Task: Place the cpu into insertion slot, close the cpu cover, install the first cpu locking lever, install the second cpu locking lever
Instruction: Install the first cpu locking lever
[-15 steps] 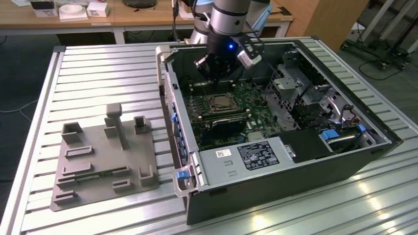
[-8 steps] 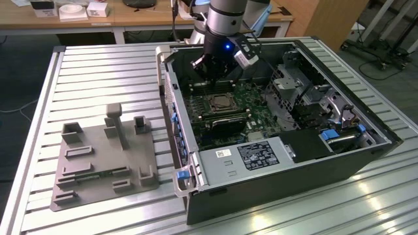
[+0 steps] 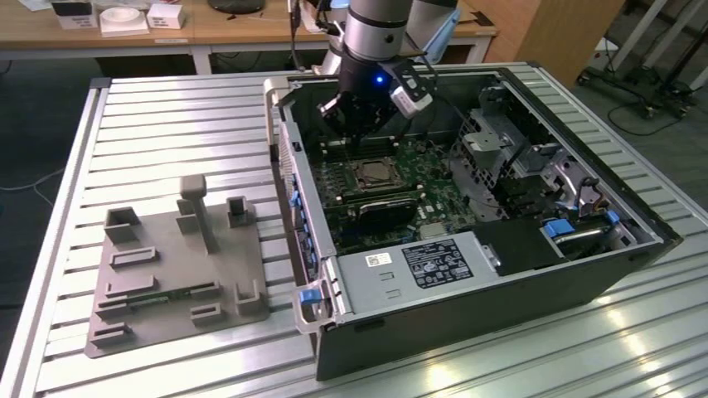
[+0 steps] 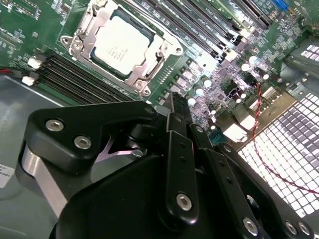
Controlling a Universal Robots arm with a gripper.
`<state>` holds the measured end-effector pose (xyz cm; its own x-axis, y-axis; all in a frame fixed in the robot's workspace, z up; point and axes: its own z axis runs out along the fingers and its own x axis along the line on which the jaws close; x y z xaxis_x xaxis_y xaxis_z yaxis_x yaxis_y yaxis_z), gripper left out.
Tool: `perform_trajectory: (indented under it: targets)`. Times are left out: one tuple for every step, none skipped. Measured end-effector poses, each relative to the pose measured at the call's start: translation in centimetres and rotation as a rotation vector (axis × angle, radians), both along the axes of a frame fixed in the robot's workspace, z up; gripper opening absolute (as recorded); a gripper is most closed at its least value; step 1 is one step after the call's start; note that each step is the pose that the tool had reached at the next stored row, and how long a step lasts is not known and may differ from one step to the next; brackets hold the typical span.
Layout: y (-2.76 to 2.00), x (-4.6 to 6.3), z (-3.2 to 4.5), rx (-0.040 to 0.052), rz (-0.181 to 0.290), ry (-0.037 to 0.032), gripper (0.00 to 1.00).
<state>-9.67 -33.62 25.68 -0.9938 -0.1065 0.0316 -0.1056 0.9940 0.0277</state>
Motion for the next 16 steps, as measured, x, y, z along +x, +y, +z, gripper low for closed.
perform_trajectory:
  targets:
    - [0.01, -0.07, -0.01, 0.0000, 0.000, 0.0000, 0.10]
    - [0.01, -0.13, -0.01, -0.0001, 0.000, 0.0000, 0.10]
    - [0.00, -0.17, -0.01, -0.0003, 0.000, 0.0001, 0.10]
    - [0.01, -0.21, -0.01, -0.0002, 0.000, 0.0001, 0.10]
    - [0.00, -0.23, -0.01, -0.0002, 0.000, 0.0001, 0.10]
    - [0.00, -0.25, -0.02, -0.0002, 0.000, 0.0001, 0.10]
    - [0.00, -0.25, -0.02, -0.0002, 0.000, 0.0000, 0.10]
    - [0.00, -0.26, -0.01, -0.0003, 0.000, 0.0001, 0.10]
    - [0.00, -0.26, -0.02, -0.0002, 0.000, 0.0001, 0.10]
    - [0.00, -0.26, -0.02, -0.0002, 0.000, 0.0000, 0.10]
    - [0.00, -0.27, -0.02, -0.0002, 0.000, 0.0001, 0.10]
    - [0.00, -0.26, -0.02, -0.0002, 0.000, 0.0000, 0.10]
    - [0.00, -0.27, -0.02, -0.0002, 0.000, 0.0001, 0.10]
    - [0.00, -0.29, -0.02, -0.0002, 0.000, -0.0001, 0.10]
    - [0.00, -0.35, -0.01, -0.0005, 0.000, -0.0014, 0.10]
    - [0.00, -0.42, -0.01, -0.0003, 0.000, -0.0048, 0.10]
